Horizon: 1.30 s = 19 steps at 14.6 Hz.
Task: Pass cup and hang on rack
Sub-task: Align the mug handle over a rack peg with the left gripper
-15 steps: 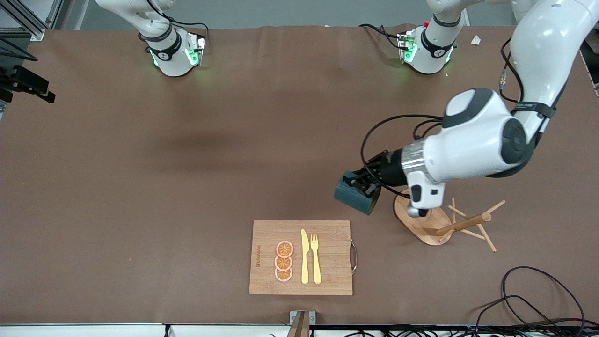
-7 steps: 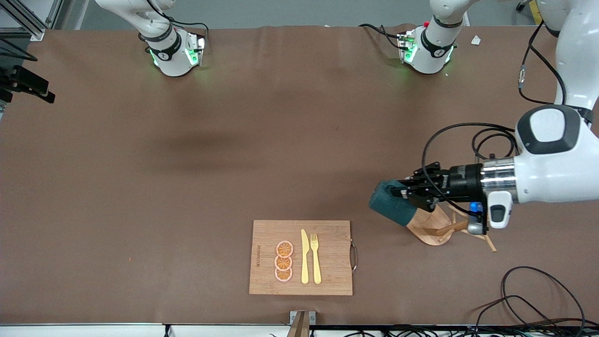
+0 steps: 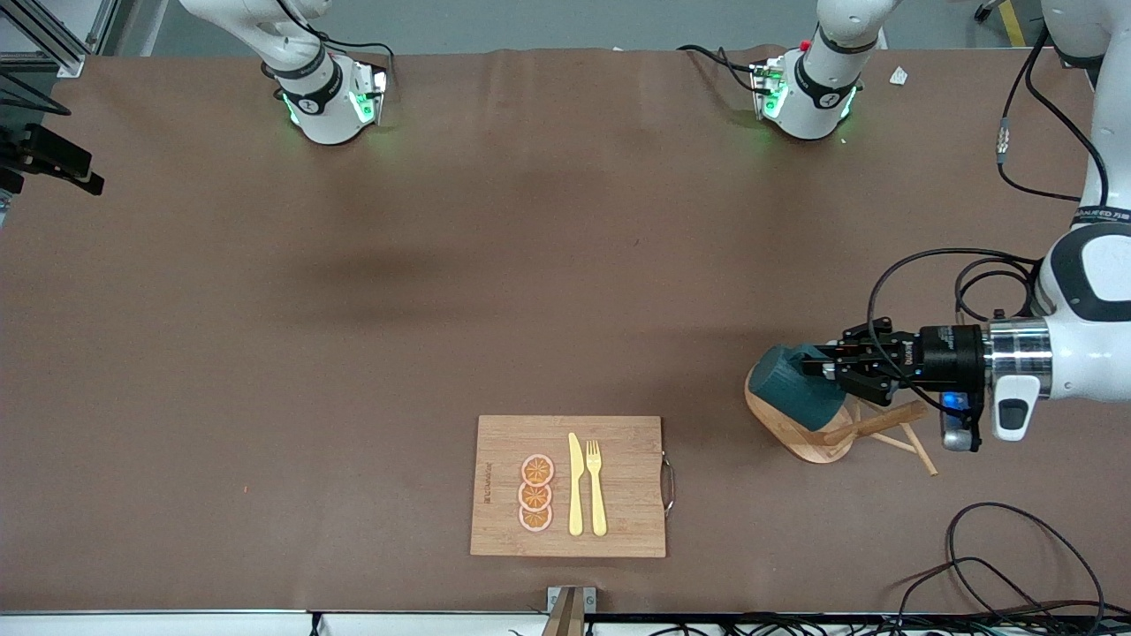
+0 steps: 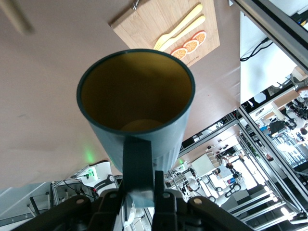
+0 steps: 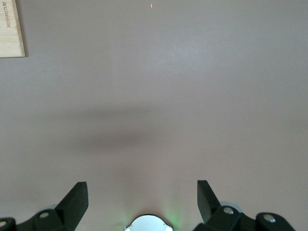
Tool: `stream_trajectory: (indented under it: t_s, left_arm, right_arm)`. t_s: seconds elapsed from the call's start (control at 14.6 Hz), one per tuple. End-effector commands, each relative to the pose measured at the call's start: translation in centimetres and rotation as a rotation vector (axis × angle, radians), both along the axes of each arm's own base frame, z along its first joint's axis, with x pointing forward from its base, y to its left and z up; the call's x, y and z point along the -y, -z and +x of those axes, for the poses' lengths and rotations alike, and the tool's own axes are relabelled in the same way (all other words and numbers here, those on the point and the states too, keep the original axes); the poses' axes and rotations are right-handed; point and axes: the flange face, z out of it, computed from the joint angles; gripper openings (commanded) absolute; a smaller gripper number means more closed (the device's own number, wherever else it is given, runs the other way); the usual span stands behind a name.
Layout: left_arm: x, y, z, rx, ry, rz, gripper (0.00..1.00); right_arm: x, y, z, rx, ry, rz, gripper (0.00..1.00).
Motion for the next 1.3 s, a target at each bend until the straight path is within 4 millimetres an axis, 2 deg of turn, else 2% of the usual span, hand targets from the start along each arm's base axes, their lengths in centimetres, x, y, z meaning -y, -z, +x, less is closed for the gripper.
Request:
stream_trajectory:
  t_s: [0.0, 0.55, 0.69, 0.82, 1.1, 1.23]
  left_arm:
    - [-2.3, 0.7, -0.2, 0.019, 0.025, -0.065, 0.05]
    - [-6.8, 5.6, -0.2, 0.064, 0.057, -0.123, 0.05]
    - [-7.1, 5.9, -0.4, 0.073, 0.071, -0.128, 0.05]
    - [-6.8, 5.7, -0.3, 0.067, 0.07, -0.125, 0.05]
    - [-3.5, 2.9, -0.1, 0.017, 0.053, -0.095, 0.04]
    - [-3.1, 2.5, -0.1, 0.018, 0.048, -0.1, 0.04]
  right_arm:
    - [0.1, -0.3, -0.9, 0.009, -0.011, -0.015, 1.0]
    - [0.0, -0.2, -0.9, 0.006, -0.012, -0.014, 1.0]
    - [0.0, -0.2, -0.9, 0.006, -0.012, -0.014, 1.0]
    - [0.0, -0.2, -0.9, 0.006, -0.012, -0.014, 1.0]
    - [0.1, -0.1, -0.9, 0.004, -0.011, -0.014, 1.0]
    - [0.1, -0.1, -0.9, 0.003, -0.011, -0.014, 1.0]
